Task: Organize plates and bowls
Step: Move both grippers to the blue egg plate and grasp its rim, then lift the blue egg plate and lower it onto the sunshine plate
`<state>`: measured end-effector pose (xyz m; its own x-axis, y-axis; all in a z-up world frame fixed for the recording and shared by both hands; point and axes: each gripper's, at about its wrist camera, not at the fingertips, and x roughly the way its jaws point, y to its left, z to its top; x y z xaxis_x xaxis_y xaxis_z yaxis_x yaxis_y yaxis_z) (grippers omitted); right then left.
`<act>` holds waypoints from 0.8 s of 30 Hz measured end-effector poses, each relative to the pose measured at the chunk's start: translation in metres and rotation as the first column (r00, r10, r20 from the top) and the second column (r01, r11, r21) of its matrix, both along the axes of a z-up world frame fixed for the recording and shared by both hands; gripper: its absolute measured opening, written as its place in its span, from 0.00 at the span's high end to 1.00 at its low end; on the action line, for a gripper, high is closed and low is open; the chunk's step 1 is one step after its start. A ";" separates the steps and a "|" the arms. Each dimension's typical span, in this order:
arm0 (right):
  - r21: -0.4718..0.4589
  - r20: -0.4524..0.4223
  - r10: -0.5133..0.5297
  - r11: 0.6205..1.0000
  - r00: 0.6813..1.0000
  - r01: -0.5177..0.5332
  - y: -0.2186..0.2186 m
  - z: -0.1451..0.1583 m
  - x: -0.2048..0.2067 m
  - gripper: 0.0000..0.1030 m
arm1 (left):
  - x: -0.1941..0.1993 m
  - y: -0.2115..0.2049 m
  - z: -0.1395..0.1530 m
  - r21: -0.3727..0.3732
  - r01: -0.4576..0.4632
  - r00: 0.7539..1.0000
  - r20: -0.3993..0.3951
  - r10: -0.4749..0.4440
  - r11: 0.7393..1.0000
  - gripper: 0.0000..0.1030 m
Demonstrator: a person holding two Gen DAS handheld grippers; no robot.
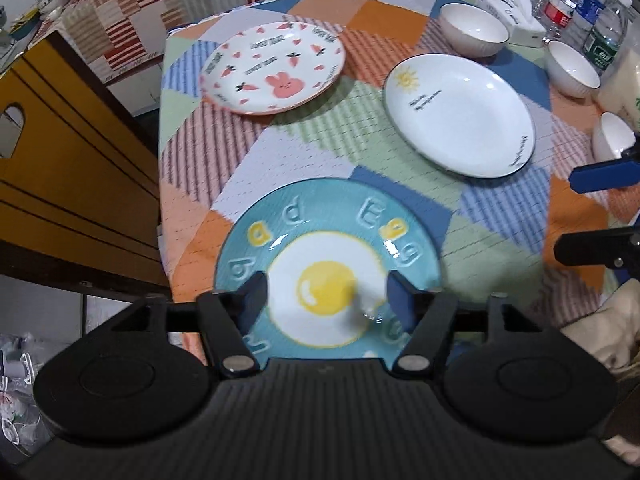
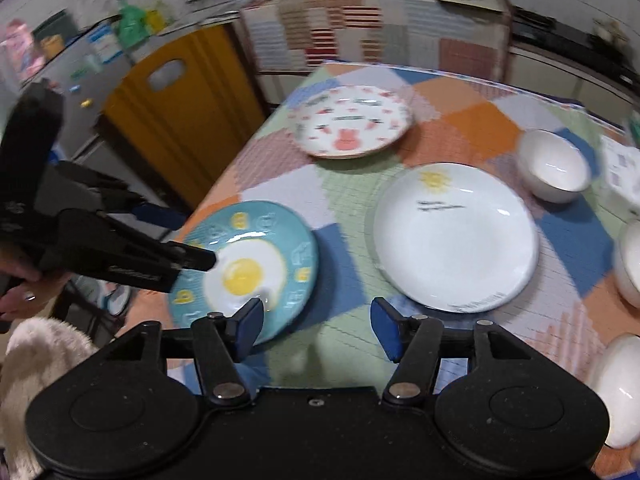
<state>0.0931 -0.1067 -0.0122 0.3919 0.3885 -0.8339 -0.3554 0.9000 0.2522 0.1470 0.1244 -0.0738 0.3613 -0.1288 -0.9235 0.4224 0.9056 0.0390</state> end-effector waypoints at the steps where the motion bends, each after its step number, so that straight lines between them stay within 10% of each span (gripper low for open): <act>1: 0.010 0.003 0.019 1.000 1.000 -0.019 0.004 -0.004 0.002 0.37 | -0.002 0.005 -0.004 0.007 0.004 1.000 0.017 -0.004 1.000 0.31; 11: 0.043 0.183 0.160 0.984 0.970 -0.171 0.034 -0.072 0.015 0.34 | 0.010 0.049 -0.049 0.037 -0.101 0.995 -0.014 0.102 0.994 0.26; 24: 0.151 0.017 0.097 0.984 0.995 -0.099 0.032 -0.129 0.042 0.42 | 0.017 0.068 -0.091 0.004 -0.205 0.975 -0.084 0.205 0.979 0.35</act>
<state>0.1352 -0.0743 -0.1413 0.3536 0.5468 -0.7589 -0.4434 0.8124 0.3788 0.1639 0.1923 -0.1653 0.3025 -0.0647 -0.9510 0.2292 0.9734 0.0067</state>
